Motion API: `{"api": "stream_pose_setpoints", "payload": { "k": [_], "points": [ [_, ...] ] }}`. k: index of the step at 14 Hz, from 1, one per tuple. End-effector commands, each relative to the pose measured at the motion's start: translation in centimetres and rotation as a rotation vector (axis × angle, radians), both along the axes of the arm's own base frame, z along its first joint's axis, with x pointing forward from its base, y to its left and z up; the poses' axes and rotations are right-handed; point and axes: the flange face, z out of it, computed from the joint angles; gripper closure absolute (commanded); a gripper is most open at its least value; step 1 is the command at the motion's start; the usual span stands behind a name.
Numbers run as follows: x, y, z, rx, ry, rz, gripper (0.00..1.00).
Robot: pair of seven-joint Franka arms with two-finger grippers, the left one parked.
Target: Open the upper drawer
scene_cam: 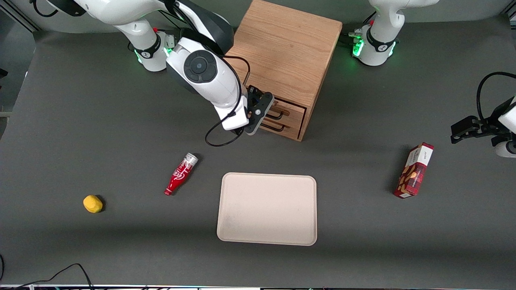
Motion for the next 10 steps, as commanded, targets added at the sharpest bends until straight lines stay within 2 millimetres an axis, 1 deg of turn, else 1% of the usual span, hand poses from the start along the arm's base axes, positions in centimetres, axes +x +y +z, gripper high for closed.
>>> {"api": "stream_pose_setpoints", "payload": {
  "k": [1, 2, 7, 10],
  "points": [
    [0.7, 0.3, -1.2, 0.005, -0.036, 0.027, 0.00],
    [0.9, 0.4, -1.7, 0.012, -0.037, 0.029, 0.00],
    [2.0, -0.3, -2.4, 0.010, -0.070, 0.079, 0.00],
    [3.4, -1.7, -2.7, 0.002, -0.085, 0.088, 0.00]
  ]
}}
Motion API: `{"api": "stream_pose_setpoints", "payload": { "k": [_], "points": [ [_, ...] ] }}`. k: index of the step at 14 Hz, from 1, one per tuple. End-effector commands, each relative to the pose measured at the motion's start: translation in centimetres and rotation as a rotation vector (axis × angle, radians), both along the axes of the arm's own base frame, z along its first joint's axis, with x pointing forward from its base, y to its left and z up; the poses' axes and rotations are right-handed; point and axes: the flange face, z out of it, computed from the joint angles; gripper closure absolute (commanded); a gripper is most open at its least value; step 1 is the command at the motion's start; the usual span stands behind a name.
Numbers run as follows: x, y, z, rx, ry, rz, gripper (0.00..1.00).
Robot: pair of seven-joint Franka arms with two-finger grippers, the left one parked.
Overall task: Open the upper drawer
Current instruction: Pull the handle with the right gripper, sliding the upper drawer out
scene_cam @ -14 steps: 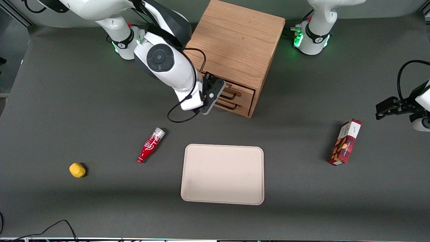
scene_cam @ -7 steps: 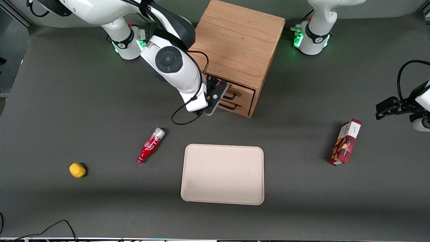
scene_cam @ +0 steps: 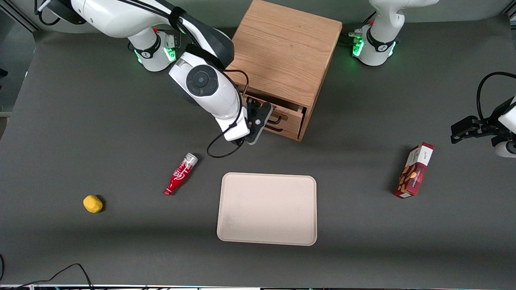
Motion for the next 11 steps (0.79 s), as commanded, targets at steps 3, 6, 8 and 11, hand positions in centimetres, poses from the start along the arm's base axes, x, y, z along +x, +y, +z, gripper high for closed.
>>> {"api": "stream_pose_setpoints", "payload": {
  "k": [3, 6, 8, 11],
  "points": [
    [3.1, -2.6, -0.2, -0.012, -0.055, 0.025, 0.00],
    [5.5, -4.5, 0.4, -0.009, -0.082, -0.005, 0.00],
    [7.1, -5.7, 0.8, 0.011, -0.123, -0.037, 0.00],
    [9.2, -7.2, 0.7, 0.044, -0.190, -0.089, 0.00]
  ]
}}
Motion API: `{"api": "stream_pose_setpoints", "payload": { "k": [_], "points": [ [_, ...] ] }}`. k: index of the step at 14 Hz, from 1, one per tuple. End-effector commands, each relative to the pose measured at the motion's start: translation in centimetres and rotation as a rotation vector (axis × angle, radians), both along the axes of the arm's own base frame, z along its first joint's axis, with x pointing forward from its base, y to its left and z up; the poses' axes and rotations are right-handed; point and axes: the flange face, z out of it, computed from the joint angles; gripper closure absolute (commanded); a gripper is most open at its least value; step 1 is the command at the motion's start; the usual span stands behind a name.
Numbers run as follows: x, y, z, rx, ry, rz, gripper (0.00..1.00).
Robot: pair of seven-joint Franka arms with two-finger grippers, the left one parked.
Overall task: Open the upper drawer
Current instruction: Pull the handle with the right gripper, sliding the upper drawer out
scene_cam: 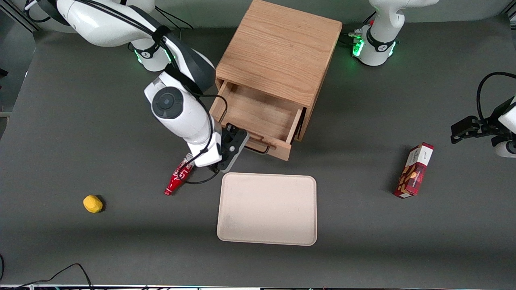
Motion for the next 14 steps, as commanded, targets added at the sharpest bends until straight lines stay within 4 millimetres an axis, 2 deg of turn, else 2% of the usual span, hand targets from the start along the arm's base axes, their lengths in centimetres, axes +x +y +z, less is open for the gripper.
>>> {"api": "stream_pose_setpoints", "payload": {
  "k": [1, 5, 8, 9, 14],
  "points": [
    [2.1, -1.1, -0.1, 0.026, -0.066, -0.019, 0.00],
    [3.4, -2.2, -0.5, 0.040, -0.104, -0.040, 0.00],
    [4.5, -3.5, -0.7, 0.025, -0.135, 0.008, 0.00],
    [5.2, -4.5, -0.9, 0.015, -0.141, 0.006, 0.00],
    [6.5, -5.8, -0.1, 0.011, -0.171, -0.001, 0.00]
  ]
}}
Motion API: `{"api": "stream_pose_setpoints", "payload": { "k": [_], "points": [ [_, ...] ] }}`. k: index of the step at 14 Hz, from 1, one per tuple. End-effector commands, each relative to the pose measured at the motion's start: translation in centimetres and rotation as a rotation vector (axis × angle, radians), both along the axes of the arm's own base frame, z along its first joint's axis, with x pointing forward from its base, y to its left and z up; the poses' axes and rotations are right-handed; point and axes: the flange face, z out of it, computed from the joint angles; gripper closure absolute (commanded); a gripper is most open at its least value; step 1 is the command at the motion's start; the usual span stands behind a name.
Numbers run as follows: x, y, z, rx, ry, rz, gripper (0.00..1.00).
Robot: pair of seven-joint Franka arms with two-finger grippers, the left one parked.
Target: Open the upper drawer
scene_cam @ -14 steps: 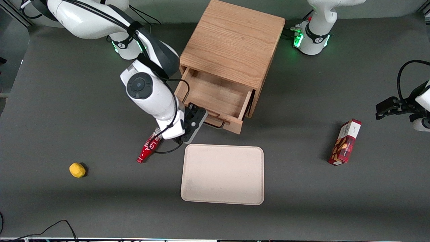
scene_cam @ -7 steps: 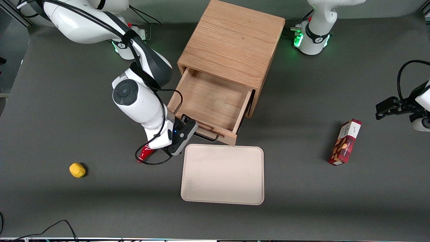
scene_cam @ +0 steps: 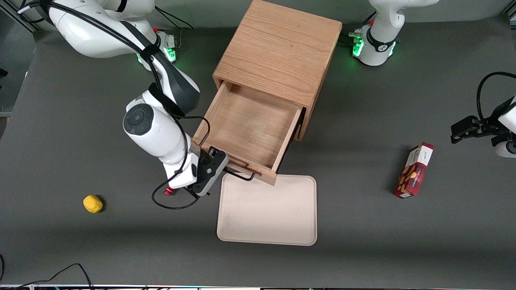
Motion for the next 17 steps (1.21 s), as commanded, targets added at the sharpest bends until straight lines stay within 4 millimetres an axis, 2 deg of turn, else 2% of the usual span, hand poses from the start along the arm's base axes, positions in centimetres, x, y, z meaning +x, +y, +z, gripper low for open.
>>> {"api": "stream_pose_setpoints", "payload": {
  "k": [1, 3, 5, 10, 11, 12, 13, 16, 17],
  "points": [
    [1.6, -1.1, 0.0, -0.013, -0.052, 0.015, 0.00],
    [1.6, -1.1, -0.1, -0.007, -0.043, 0.001, 0.00],
    [1.2, -1.0, 0.9, 0.061, 0.006, -0.051, 0.00],
    [-0.4, -1.5, 6.3, 0.183, 0.102, -0.109, 0.00],
    [-0.7, -2.6, 7.5, 0.186, 0.135, -0.123, 0.00],
    [-1.1, -4.3, 9.5, 0.201, 0.170, -0.148, 0.00],
    [-1.6, -7.2, 12.4, 0.195, 0.182, -0.185, 0.00],
    [-3.2, -18.3, 17.3, 0.093, 0.300, -0.410, 0.00],
    [-4.3, -21.1, 18.8, 0.060, 0.326, -0.506, 0.00]
  ]
}}
